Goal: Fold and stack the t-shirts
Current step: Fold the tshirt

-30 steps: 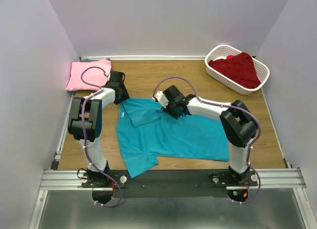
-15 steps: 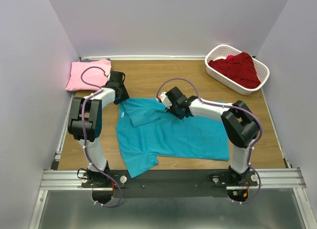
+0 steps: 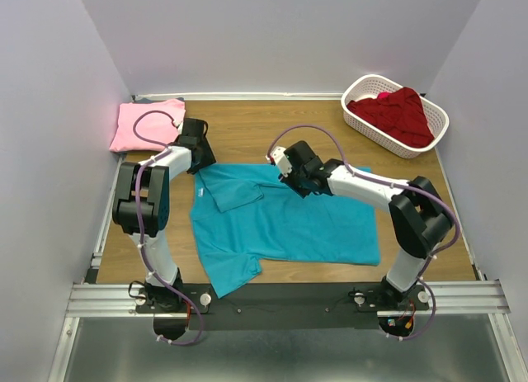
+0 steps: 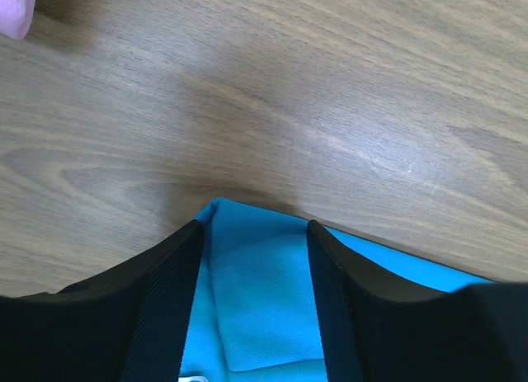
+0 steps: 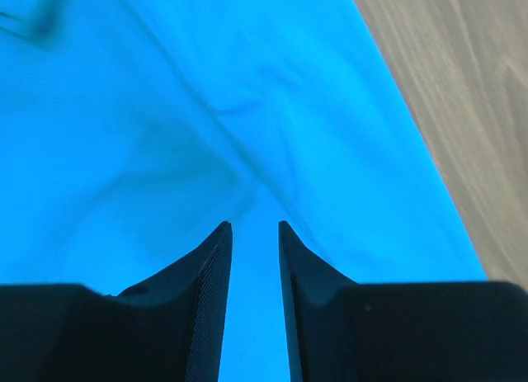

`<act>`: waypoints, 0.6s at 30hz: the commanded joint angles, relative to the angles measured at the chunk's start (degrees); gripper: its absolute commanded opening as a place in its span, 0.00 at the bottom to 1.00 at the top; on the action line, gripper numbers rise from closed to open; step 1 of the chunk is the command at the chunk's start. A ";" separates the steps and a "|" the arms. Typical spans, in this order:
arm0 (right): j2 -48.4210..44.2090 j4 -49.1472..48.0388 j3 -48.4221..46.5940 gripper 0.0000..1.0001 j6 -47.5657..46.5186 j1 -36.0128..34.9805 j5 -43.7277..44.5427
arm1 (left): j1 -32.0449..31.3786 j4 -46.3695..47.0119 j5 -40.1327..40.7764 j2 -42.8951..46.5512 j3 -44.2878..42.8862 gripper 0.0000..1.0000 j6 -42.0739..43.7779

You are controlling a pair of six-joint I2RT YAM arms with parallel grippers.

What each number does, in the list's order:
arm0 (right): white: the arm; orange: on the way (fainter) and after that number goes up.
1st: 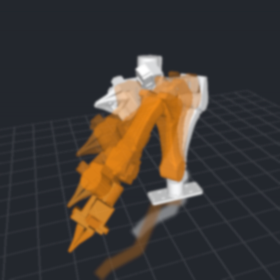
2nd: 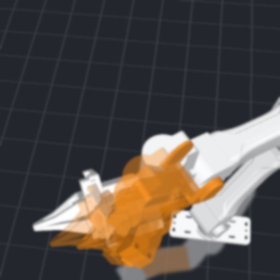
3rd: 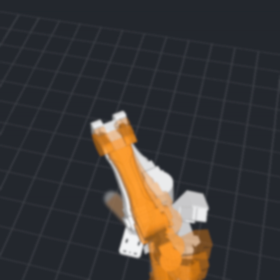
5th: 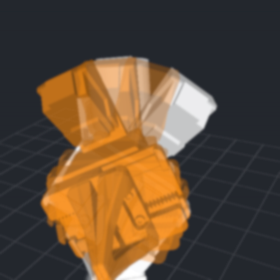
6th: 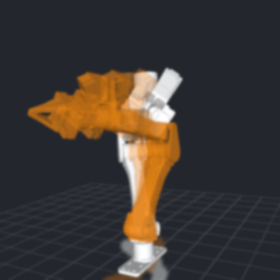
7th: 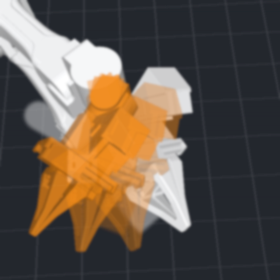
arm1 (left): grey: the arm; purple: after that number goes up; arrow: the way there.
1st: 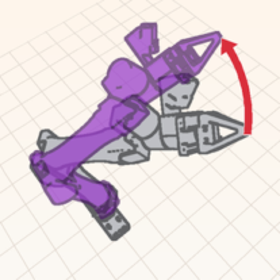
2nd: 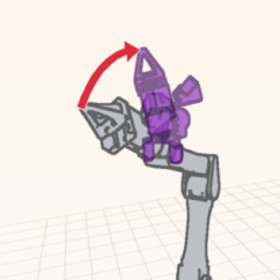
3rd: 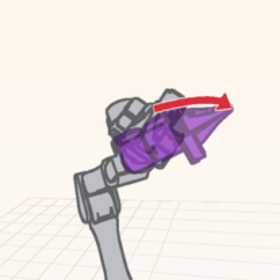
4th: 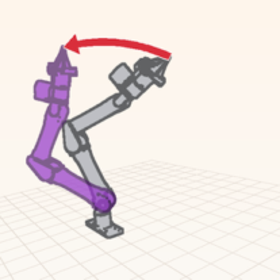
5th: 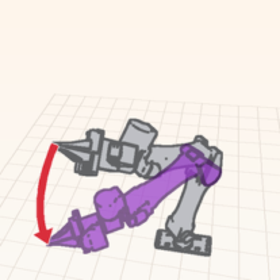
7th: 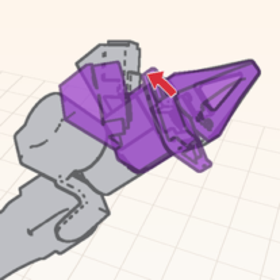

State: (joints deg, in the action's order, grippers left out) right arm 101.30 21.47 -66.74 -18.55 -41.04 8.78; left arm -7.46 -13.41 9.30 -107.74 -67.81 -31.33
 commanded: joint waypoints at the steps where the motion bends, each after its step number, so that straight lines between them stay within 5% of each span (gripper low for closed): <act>1: -2.68 -0.91 -3.21 0.37 5.09 0.08 -13.76 | 0.35 0.84 -0.86 4.47 -0.22 0.63 0.22; 5: 0.82 -2.75 -8.83 0.40 7.12 -4.03 -19.14 | 0.35 1.46 -1.30 4.65 0.05 0.63 0.57; 18: 19.19 -6.71 -25.62 0.48 3.69 -15.03 -17.39 | 0.35 1.81 -3.67 0.43 -0.30 0.54 1.27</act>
State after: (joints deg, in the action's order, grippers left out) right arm 116.79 16.10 -88.88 -13.72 -55.07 -8.27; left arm -7.46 -12.08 6.74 -105.60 -67.81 -30.81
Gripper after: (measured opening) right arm 0.475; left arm 0.544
